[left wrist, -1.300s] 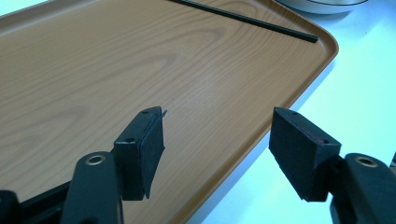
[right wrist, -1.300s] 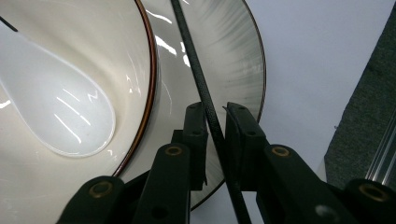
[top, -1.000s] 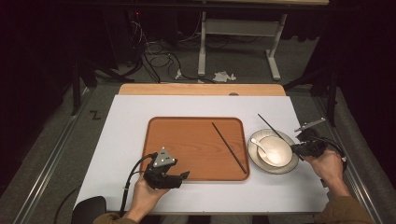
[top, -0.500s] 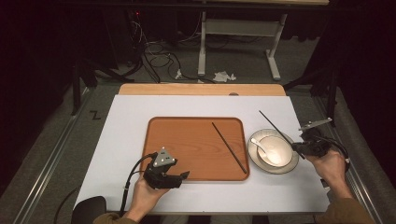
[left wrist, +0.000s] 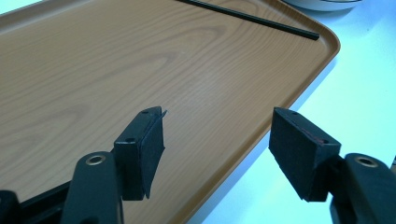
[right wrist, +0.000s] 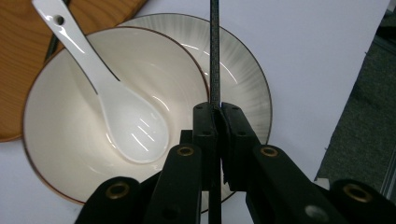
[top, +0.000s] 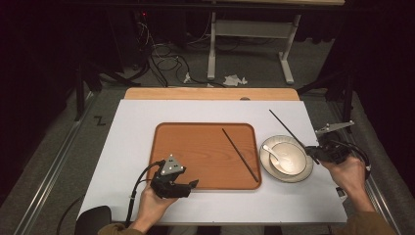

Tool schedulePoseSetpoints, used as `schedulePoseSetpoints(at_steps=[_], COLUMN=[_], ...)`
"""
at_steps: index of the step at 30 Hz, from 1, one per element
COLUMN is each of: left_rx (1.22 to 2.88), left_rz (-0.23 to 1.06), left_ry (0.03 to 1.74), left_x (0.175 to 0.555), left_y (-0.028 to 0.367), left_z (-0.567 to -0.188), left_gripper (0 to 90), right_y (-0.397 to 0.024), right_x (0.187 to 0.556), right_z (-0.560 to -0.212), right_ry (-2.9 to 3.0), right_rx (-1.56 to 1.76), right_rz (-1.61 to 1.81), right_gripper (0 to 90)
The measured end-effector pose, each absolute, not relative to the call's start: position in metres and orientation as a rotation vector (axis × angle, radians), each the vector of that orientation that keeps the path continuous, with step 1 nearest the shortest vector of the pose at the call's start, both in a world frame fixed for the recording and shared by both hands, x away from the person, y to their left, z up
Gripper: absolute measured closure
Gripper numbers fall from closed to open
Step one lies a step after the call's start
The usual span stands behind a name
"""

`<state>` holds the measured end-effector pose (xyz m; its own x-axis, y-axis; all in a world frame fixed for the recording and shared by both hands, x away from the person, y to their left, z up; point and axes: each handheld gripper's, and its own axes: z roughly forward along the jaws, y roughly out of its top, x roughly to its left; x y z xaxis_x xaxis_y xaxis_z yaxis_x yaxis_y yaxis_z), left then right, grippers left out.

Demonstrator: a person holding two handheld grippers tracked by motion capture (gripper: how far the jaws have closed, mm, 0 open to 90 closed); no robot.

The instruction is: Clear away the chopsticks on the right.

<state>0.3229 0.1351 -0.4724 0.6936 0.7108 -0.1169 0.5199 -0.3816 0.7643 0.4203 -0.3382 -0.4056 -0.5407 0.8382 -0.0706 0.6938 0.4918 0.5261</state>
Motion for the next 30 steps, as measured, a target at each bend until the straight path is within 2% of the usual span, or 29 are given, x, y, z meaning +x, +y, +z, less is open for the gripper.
schedulePoseSetpoints(at_steps=[17, 30], left_rx=[2.077, 2.076], left_rz=[0.293, 0.291], left_ry=[0.940, 0.941], left_x=[0.323, 0.323], left_y=[0.134, 0.134], left_z=[-0.473, -0.473], left_gripper=[35.3, 35.4], right_y=[-0.307, -0.260], right_x=[0.402, 0.385], right_z=[-0.393, -0.391], right_ry=[2.465, 2.531], right_rx=[1.222, 1.100], right_rz=[0.691, 0.710], right_gripper=[86.7, 86.6])
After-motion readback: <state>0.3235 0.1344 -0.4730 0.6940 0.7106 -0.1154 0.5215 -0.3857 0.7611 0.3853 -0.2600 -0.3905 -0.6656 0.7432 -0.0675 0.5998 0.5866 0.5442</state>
